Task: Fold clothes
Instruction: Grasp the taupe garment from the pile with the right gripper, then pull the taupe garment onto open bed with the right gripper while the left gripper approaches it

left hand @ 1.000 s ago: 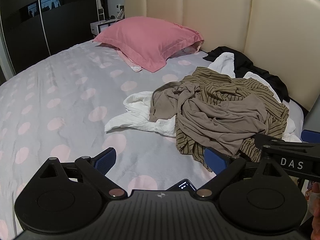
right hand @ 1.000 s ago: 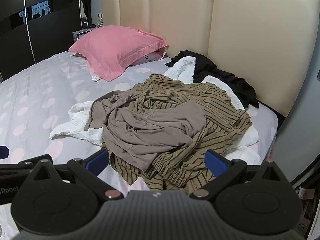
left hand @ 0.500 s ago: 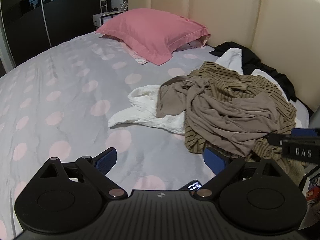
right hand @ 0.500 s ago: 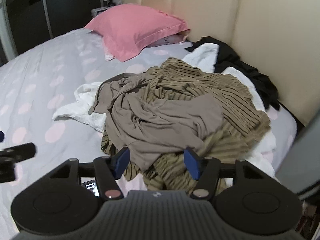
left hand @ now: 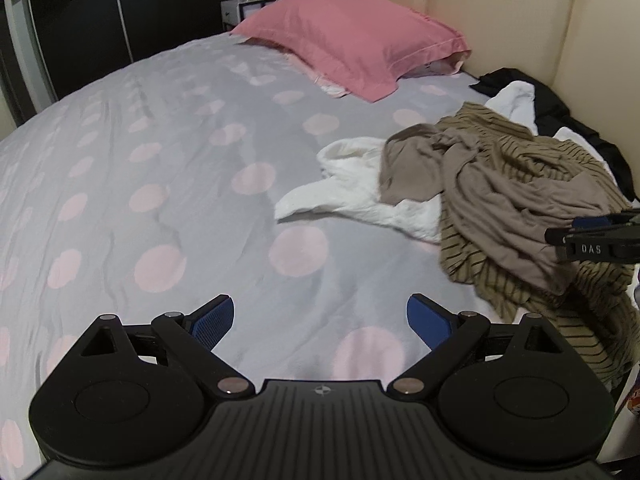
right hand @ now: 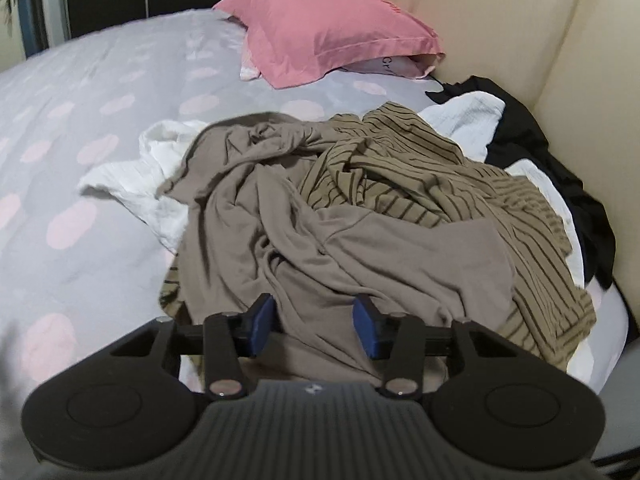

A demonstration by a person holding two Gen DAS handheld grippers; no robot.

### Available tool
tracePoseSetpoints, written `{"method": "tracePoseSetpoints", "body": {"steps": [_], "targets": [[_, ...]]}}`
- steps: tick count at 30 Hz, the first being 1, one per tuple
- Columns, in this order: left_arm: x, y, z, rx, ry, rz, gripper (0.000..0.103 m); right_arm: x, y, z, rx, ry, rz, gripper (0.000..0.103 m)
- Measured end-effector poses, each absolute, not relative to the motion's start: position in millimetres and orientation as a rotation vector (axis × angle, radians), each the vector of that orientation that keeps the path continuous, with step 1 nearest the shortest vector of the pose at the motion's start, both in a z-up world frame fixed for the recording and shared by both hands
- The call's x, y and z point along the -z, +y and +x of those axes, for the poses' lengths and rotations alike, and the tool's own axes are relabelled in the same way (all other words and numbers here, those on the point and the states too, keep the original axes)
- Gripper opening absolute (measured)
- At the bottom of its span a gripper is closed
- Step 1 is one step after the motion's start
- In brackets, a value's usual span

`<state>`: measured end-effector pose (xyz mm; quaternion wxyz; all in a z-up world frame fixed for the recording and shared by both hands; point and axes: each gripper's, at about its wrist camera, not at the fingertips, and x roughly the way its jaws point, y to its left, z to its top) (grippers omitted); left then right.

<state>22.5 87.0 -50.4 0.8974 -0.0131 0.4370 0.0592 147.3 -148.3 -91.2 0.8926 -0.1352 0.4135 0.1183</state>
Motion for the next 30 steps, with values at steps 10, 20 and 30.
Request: {"method": "tracePoseSetpoints", "body": {"steps": [10, 20, 30], "targets": [[53.2, 107.0, 6.6, -0.158, 0.914, -0.036, 0.095, 63.7, -138.3, 134.1, -0.245, 0.719, -0.335, 0.007], [28.7, 135.2, -33.5, -0.219, 0.874, -0.024, 0.095, -9.0, -68.7, 63.6, -0.528, 0.589, -0.260, 0.006], [-17.7, 190.3, -96.8, -0.315, 0.776, -0.055, 0.095, -79.3, 34.7, -40.3, -0.951, 0.485, -0.295, 0.005]]}}
